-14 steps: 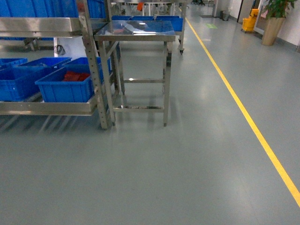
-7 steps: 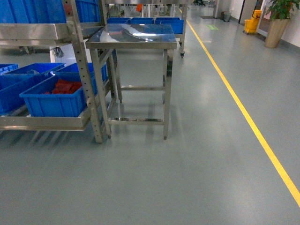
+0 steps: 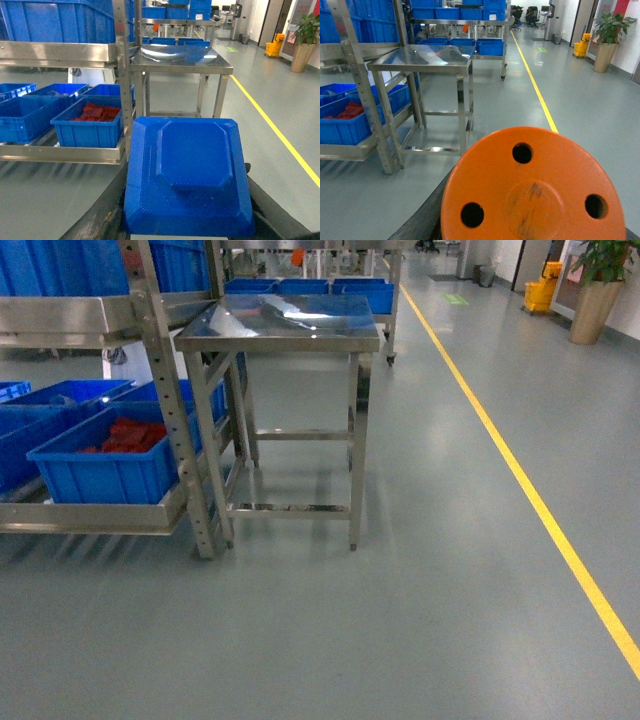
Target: Sort blue parts and orange caps into right shelf containers
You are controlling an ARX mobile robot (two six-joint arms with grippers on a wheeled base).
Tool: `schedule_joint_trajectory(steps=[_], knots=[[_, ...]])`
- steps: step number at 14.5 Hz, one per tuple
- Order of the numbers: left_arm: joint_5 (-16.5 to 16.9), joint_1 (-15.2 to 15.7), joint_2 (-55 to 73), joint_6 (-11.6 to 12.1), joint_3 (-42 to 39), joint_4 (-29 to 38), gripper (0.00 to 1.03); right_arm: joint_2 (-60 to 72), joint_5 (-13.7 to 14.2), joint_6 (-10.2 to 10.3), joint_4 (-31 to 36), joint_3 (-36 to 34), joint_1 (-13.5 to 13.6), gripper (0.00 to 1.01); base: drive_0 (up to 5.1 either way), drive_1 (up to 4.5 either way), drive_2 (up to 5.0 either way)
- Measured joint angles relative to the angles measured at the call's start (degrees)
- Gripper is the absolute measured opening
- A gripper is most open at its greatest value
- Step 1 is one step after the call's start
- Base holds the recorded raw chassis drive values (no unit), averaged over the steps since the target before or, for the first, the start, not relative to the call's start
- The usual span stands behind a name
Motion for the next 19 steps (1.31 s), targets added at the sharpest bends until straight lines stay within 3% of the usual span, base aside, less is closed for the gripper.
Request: schedule_joint_trajectory(steps=[19], knots=[[0.0,0.0,0.0,0.0,0.0,0.0,0.43,0.0,0.0,0.0,0.2,0.0,0.0,0.45,0.0,4.32,-4.2]])
